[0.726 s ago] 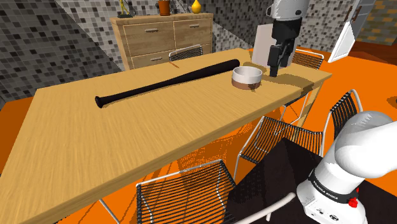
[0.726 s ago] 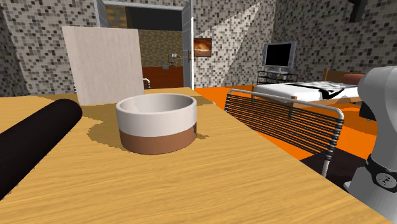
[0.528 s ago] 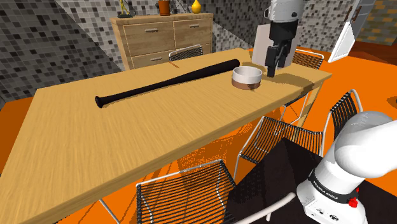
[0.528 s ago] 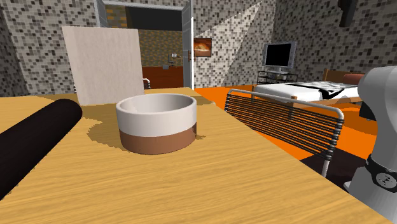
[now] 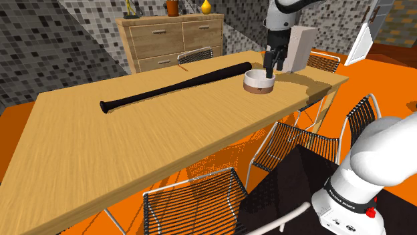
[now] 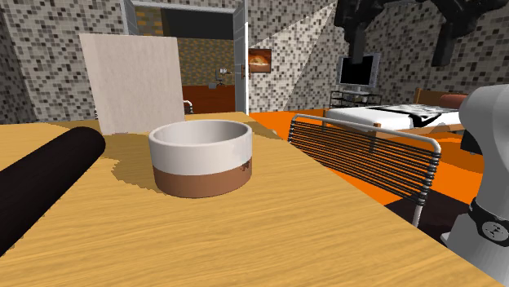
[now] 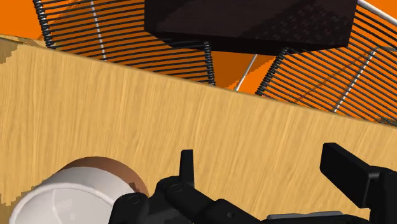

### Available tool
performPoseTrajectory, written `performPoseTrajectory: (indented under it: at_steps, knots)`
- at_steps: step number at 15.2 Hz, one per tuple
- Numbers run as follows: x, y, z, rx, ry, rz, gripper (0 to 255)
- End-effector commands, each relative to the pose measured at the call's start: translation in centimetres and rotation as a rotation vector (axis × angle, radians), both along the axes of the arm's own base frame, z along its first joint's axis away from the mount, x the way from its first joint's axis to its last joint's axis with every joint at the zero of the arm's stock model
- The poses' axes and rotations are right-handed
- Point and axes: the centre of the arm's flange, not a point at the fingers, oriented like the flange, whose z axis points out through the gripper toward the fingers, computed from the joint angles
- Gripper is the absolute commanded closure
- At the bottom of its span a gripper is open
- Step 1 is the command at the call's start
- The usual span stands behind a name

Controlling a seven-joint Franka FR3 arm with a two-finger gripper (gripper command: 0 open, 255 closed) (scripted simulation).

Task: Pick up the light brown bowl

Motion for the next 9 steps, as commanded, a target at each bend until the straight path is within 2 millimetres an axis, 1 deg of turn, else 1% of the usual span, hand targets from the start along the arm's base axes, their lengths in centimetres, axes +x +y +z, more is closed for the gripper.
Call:
performPoseTrajectory:
  at_steps: [1, 9]
  knots:
    - [2.2, -1.5, -1.2, 0.007, 0.003, 0.000, 0]
    - [10.7, -7.2, -5.1, 0.036, 0.017, -0.003, 0]
